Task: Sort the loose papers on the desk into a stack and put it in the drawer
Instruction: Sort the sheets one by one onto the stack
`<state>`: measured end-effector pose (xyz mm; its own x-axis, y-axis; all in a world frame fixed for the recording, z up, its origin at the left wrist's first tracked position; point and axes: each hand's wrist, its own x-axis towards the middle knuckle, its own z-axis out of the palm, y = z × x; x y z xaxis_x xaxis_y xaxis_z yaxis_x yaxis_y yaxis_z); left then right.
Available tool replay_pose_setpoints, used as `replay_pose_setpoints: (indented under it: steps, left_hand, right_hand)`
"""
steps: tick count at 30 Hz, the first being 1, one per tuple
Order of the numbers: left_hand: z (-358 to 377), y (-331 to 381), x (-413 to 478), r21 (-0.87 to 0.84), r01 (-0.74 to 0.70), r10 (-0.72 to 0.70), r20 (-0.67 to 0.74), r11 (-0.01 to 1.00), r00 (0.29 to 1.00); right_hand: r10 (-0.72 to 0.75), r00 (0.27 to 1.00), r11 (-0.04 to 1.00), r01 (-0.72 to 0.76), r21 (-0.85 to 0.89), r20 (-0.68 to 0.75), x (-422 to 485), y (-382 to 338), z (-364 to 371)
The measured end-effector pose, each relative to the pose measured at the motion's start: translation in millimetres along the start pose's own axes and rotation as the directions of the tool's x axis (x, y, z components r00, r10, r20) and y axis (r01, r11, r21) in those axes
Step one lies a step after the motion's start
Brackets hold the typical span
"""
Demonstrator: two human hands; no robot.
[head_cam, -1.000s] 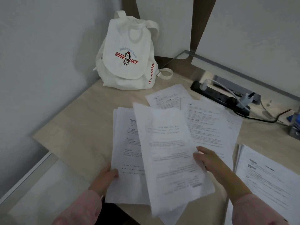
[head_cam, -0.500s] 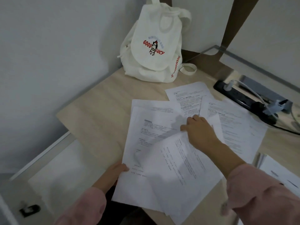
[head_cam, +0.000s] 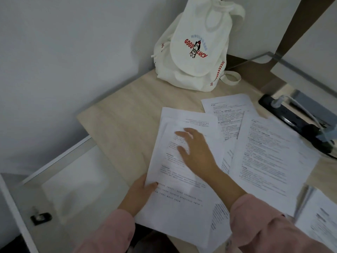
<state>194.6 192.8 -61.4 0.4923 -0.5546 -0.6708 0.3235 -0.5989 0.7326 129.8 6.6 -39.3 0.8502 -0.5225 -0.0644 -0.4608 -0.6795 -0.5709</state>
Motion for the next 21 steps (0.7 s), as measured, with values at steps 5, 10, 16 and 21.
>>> replay_pose_setpoints:
  steps: [5, 10, 16, 21]
  left_hand:
    - [-15, -2, -3, -0.083, -0.036, 0.029, -0.081, 0.996, 0.996]
    - [-28, 4, -3, -0.146, -0.091, 0.055, -0.234, 0.985, 0.971]
    - [-23, 5, 9, -0.110, -0.026, -0.003, -0.250, 0.994, 0.968]
    - [-17, 3, 10, -0.069, 0.003, -0.016, -0.196, 0.998, 0.981]
  right_hand:
    - [0.632, 0.774, 0.689, -0.574, 0.443, 0.020, -8, 43, -38]
    - [0.780, 0.583, 0.323, -0.684, 0.654, 0.225, -12, 67, -49]
    - [0.753, 0.581, 0.262, -0.695, 0.670, 0.308, -6, 69, -35]
    - [0.662, 0.700, 0.507, -0.682, 0.527, 0.268, -10, 58, -33]
